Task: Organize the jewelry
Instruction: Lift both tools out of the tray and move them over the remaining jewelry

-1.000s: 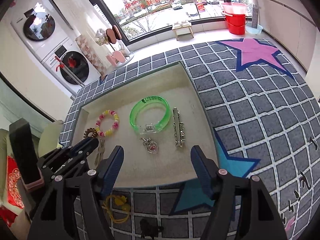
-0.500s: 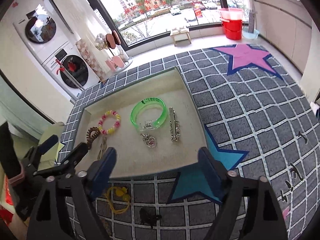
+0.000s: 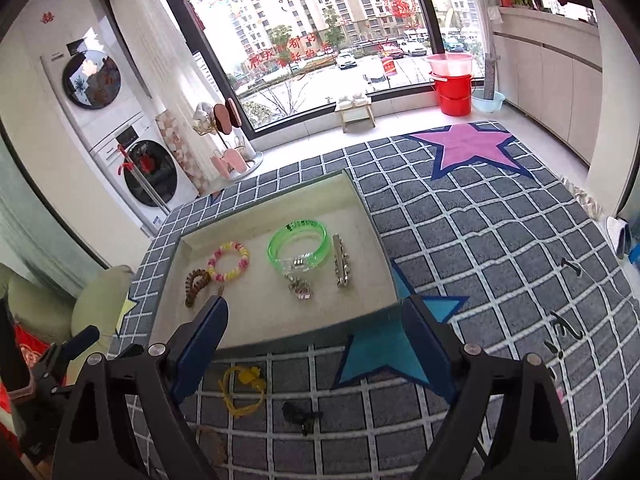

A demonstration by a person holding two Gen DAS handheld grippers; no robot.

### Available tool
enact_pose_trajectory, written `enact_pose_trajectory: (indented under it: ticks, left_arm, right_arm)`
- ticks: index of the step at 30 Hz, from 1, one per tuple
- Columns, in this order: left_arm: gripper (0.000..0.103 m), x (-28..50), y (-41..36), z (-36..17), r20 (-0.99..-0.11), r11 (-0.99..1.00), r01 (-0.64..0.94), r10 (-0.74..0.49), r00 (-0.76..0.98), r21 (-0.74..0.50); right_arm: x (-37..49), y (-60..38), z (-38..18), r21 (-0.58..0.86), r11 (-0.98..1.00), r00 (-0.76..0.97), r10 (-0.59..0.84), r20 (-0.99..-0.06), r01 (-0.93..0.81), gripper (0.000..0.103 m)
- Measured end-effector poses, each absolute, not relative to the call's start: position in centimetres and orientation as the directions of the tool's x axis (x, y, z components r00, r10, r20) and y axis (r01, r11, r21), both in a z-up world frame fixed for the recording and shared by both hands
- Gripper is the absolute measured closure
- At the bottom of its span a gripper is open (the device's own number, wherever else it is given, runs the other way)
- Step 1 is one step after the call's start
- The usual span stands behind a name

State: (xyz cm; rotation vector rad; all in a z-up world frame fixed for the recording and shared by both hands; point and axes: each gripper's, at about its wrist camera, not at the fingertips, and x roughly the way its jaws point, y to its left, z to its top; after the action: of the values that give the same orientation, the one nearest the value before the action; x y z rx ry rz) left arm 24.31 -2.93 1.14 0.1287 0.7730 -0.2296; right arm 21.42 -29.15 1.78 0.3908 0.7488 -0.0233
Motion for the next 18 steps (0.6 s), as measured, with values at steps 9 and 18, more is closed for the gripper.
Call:
enact_pose_trajectory:
  ticks: [9, 18]
  left_arm:
    - [0.0, 20.4, 0.2, 0.7, -0.713, 0.979, 0.203, -0.128, 0.69, 0.021]
    - [0.0, 18.1, 2.1, -1.3, -0.759, 0.974, 0.225, -0.161, 0.631, -0.019]
  right_arm:
    - [18.6, -27.8, 1.9, 0.33, 0.936, 0.72, 0.145, -0.679, 0.122, 0.013]
    - [16.2, -26.2, 0.8, 0.286, 0.954, 0.696, 0.143, -0.704, 0.093, 0.013]
